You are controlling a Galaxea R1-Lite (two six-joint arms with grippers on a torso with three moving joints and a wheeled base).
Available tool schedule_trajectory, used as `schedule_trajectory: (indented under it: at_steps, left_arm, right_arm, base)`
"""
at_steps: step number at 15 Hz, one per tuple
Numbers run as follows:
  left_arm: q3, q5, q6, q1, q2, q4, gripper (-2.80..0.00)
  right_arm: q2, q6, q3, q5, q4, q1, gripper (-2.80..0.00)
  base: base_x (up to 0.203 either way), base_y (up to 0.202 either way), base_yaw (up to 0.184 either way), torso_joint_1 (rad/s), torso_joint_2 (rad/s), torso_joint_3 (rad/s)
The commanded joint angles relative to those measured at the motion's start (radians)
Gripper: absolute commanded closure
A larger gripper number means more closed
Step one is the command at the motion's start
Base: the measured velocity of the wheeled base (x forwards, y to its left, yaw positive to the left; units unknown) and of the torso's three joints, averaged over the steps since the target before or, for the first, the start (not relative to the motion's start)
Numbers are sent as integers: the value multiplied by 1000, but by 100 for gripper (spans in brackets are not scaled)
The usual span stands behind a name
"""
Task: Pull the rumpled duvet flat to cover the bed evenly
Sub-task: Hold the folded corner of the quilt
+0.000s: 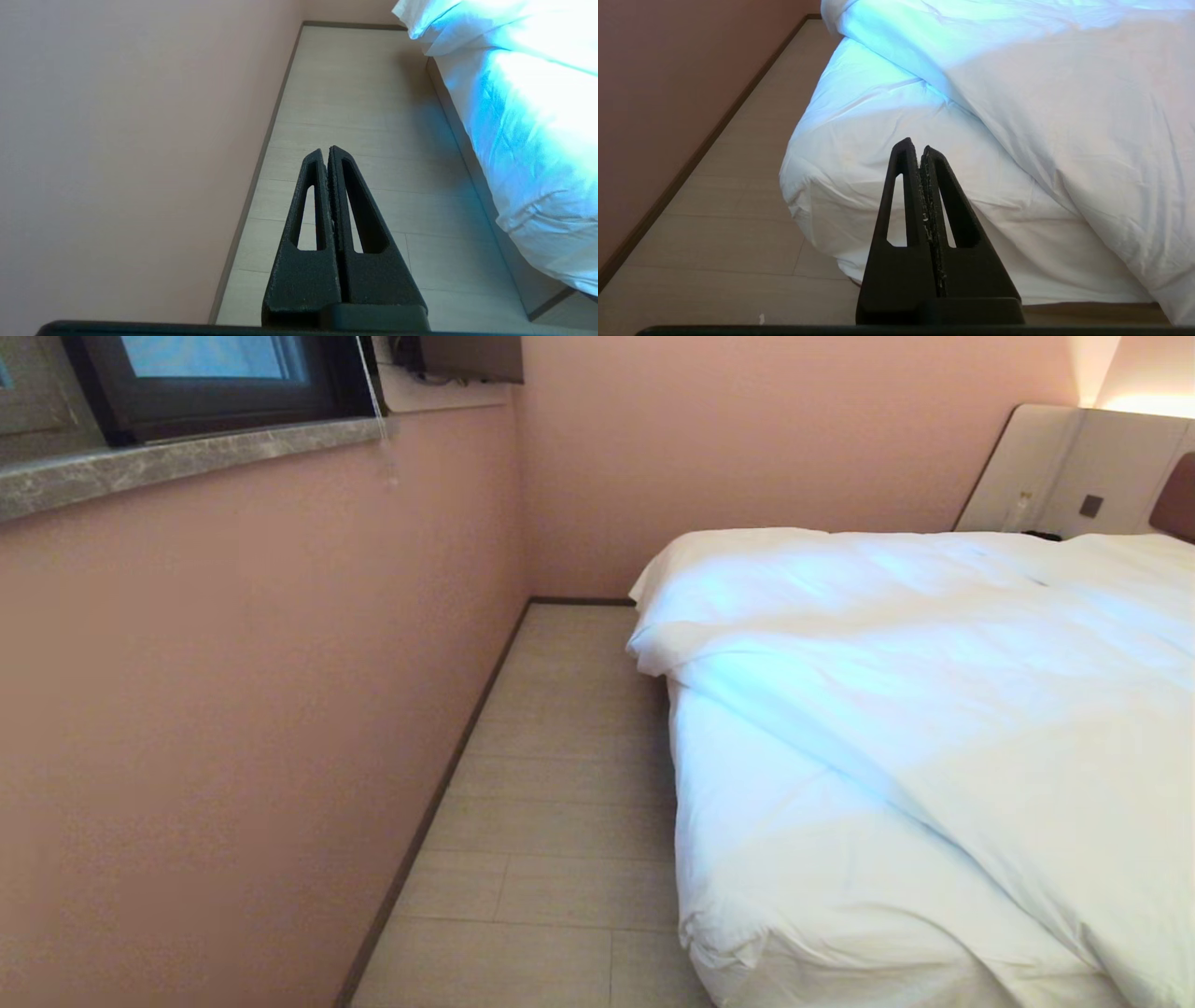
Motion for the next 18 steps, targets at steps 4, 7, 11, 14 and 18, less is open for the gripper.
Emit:
schedule_trajectory:
  at_steps: [4, 7, 11, 14, 18]
  left_arm:
    - [0, 2, 4, 0, 0, 1, 0]
    - [0, 4, 2, 0, 0, 1, 0]
    - [0, 4, 2, 0, 0, -1, 0]
    - [0, 4, 2, 0, 0, 0, 0]
    - [0, 4, -1, -1, 0, -1, 0]
  right_arm:
    - [1, 0, 0, 0, 0, 0, 0]
    - [1, -1, 0, 0, 0, 0, 0]
    - [1, 0, 0, 0, 0, 0, 0]
    - [1, 0, 0, 0, 0, 0, 0]
    - [1, 0, 0, 0, 0, 0, 0]
  base:
    - [0, 0, 0, 0, 0, 0]
    - [0, 0, 0, 0, 0, 0]
    - [0, -168, 1, 3, 2, 3]
    - [0, -194, 0, 4, 2, 3]
    - [0, -193, 1, 1, 3, 3]
